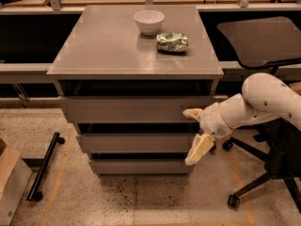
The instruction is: Open middle drawer
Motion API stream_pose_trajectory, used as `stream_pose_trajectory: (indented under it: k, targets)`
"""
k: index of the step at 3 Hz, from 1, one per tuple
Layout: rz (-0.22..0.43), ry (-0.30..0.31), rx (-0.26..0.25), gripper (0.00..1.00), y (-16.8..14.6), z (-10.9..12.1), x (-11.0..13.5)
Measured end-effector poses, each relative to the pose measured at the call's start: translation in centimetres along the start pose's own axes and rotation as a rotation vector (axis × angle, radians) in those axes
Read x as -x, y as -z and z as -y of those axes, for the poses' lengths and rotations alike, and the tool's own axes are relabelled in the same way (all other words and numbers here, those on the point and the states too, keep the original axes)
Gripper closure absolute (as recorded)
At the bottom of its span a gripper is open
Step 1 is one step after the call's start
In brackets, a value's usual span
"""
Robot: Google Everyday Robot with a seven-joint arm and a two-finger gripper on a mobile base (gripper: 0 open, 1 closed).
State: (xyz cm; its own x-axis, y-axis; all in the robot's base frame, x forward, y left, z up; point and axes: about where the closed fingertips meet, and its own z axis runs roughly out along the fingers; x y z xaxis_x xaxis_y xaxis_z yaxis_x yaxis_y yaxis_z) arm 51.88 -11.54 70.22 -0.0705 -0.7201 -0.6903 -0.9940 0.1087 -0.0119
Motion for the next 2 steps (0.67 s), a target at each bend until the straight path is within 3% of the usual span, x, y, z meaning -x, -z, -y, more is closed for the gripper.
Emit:
stream_pose_trajectory:
  k: [1, 2]
  targets:
    - [0.060, 0.005, 0.037, 0.00, -2.4, 0.9, -1.7]
    - [0.060, -0.036, 0.010, 0.00, -3.9, 1.4, -3.2]
